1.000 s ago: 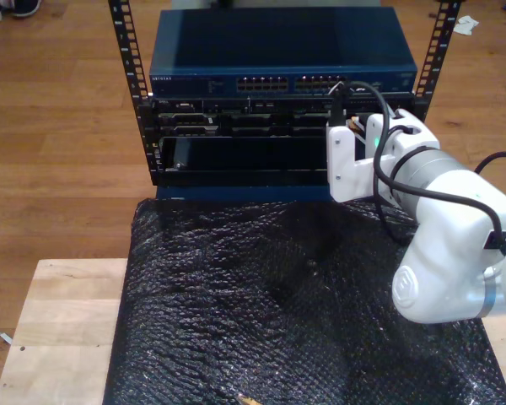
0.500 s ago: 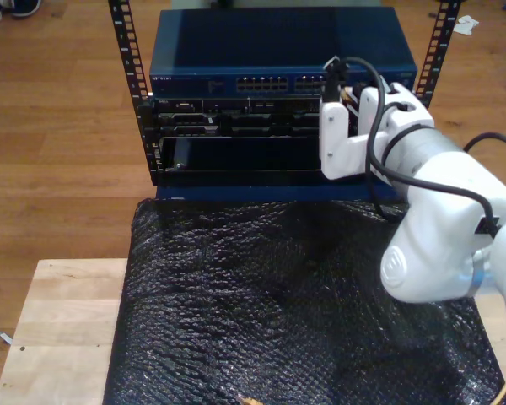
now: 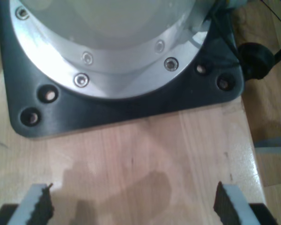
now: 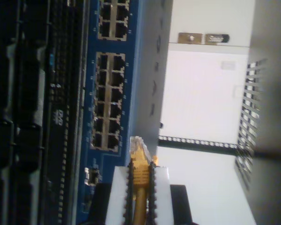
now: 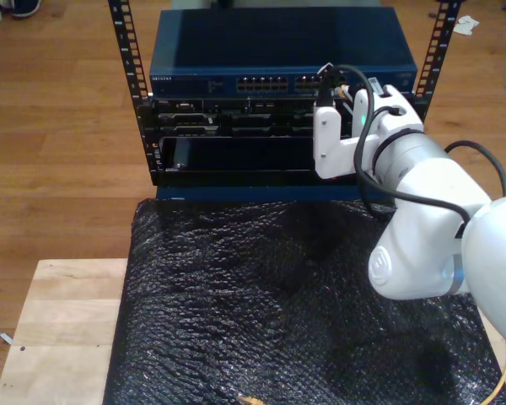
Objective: Grab the cable and plug it in
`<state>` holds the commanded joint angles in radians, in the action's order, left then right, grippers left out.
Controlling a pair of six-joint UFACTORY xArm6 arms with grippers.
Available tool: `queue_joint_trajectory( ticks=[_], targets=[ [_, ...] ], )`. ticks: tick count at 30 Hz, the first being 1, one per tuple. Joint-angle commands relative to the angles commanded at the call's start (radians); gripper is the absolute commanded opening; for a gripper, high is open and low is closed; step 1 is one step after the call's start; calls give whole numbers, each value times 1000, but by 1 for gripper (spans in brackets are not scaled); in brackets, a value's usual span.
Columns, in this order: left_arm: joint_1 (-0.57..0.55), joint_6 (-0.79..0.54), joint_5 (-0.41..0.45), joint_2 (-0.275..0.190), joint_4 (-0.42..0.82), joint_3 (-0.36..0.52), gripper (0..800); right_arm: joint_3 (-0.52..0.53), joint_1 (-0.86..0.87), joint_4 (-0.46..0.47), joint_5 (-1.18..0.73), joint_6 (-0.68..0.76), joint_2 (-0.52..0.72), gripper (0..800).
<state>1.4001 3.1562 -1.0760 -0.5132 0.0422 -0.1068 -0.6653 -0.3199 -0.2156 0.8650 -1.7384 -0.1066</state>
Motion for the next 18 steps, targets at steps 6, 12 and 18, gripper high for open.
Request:
queue_joint_trajectory(
  ticks=[6,12,18],
  targets=[
    [0,0,0,0,0,0,800,3,2,-5,17,5,-3,0],
    [0,0,0,0,0,0,800,8,2,-12,149,6,-58,0],
    [0,0,0,0,0,0,800,-5,5,-3,229,81,-109,0]
  ],
)
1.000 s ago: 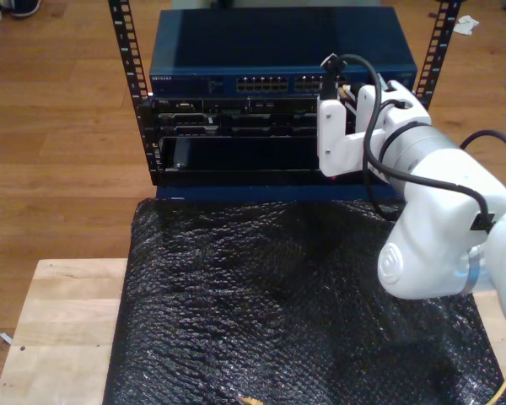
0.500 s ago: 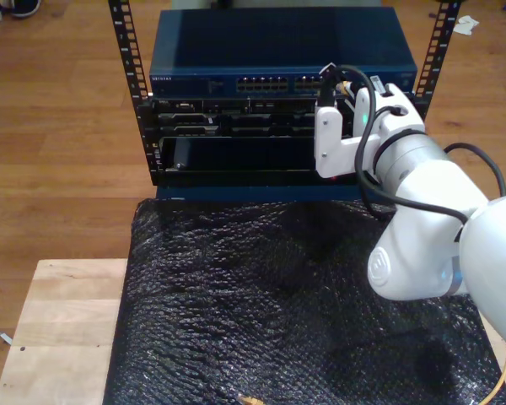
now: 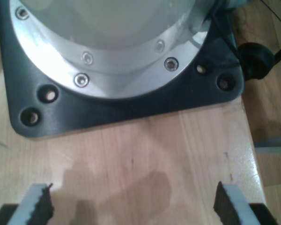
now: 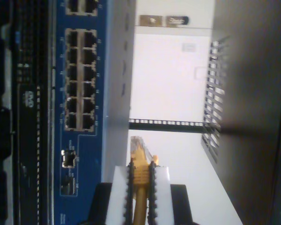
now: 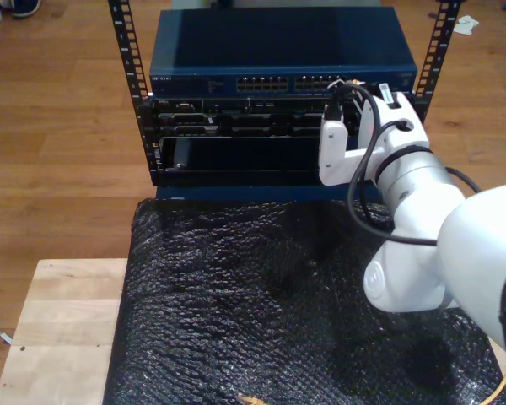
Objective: Grab the cable and plug it in
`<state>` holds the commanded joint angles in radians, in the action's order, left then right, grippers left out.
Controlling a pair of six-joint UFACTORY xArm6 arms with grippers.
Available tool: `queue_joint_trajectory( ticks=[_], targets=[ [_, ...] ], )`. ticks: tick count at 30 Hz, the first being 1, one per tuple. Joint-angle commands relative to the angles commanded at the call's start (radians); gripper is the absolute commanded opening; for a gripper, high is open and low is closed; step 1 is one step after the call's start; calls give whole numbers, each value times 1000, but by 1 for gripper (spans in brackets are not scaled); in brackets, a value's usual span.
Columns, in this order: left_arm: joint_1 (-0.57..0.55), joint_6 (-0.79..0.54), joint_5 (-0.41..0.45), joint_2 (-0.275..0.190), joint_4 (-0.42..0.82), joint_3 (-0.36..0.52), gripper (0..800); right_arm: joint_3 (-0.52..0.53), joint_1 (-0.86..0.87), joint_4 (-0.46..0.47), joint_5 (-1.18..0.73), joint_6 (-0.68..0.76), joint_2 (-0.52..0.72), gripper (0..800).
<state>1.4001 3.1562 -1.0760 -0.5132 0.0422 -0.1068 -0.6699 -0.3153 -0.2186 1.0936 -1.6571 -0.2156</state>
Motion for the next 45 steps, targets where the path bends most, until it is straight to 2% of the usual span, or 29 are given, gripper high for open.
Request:
queue_joint_trajectory(
  ticks=[5,13,24,33,45],
  targets=[
    [0,0,0,0,0,0,800,-8,11,2,8,64,-17,0],
    [0,0,0,0,0,0,800,-26,11,2,95,63,-71,0],
    [0,0,0,0,0,0,800,-109,8,-6,216,54,-196,0],
    [0,0,0,0,0,0,800,-204,-23,-114,244,48,-282,0],
    [0,0,0,0,0,0,800,-284,-86,-265,253,-48,-356,0]
  ],
)
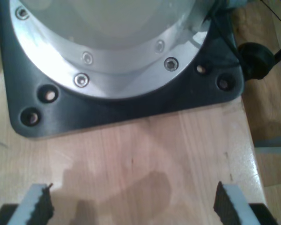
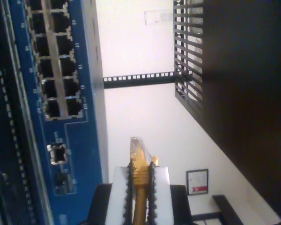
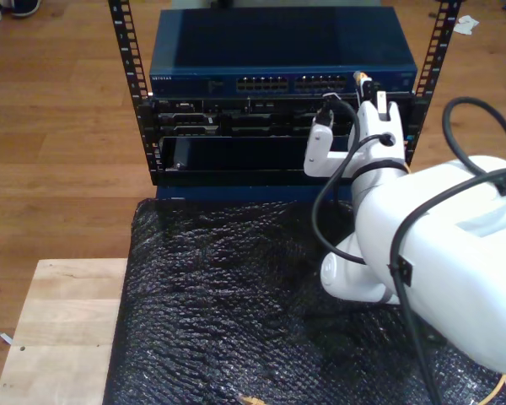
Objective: Grab the cable and plug it in
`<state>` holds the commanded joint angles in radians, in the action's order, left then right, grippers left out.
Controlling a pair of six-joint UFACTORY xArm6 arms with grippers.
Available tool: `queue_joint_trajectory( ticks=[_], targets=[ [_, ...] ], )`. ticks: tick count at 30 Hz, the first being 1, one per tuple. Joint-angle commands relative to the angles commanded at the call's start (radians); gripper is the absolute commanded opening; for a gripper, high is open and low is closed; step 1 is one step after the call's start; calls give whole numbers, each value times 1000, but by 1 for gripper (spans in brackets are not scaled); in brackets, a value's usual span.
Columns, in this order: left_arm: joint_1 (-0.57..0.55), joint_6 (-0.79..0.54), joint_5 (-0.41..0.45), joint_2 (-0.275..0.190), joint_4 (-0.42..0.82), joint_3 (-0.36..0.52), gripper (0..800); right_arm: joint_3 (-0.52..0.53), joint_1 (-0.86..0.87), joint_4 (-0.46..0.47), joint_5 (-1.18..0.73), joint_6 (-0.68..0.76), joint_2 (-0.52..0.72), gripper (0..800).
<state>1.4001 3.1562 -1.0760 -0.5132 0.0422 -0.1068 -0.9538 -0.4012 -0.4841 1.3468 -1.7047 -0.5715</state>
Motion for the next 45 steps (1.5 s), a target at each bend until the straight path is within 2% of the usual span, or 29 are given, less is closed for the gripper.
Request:
queue_joint_trajectory(
  ticks=[9,14,25,45],
  targets=[
    [0,0,0,0,0,0,800,-58,-23,-40,2,-3,-48,0],
    [0,0,0,0,0,0,800,-97,-40,-92,2,-3,-83,0],
    [0,0,0,0,0,0,800,-152,-40,-94,2,-2,-123,0],
    [0,0,0,0,0,0,800,-155,-12,-84,2,-49,-129,0]
  ],
)
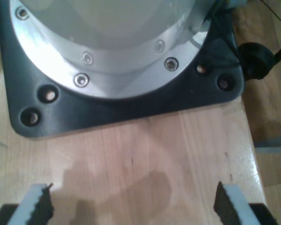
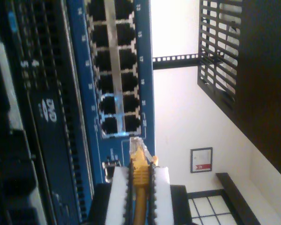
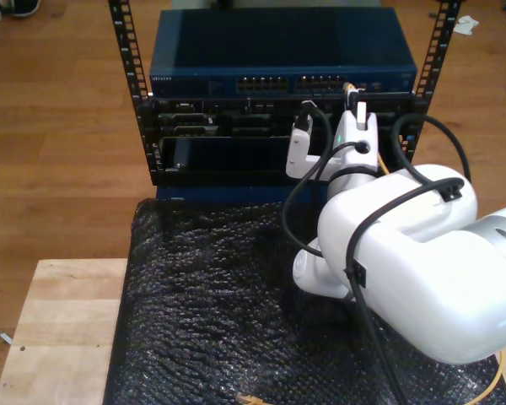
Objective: Grab the cable and plug it in
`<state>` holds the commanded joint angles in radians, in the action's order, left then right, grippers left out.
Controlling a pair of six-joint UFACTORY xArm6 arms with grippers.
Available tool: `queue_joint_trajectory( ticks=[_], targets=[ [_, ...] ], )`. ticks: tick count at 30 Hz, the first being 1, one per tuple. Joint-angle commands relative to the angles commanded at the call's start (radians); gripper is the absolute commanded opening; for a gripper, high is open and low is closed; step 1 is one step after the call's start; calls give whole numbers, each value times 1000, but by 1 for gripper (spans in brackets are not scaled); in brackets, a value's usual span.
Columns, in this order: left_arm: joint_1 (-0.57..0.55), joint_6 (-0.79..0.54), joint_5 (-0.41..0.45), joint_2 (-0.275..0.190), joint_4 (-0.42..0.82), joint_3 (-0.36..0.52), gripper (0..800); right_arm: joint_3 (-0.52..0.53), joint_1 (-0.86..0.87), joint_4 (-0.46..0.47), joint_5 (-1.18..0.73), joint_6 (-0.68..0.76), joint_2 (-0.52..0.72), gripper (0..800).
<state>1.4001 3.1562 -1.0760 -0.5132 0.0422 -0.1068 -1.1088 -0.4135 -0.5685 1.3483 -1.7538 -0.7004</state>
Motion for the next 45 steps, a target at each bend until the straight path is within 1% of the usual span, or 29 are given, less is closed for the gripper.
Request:
queue_joint_trajectory(
  ticks=[14,21,45],
  targets=[
    [0,0,0,0,0,0,800,3,12,11,-5,8,-2,0],
    [0,0,0,0,0,0,800,5,20,68,-5,9,0,0],
    [0,0,0,0,0,0,800,-9,14,68,-6,9,-2,0]
  ],
)
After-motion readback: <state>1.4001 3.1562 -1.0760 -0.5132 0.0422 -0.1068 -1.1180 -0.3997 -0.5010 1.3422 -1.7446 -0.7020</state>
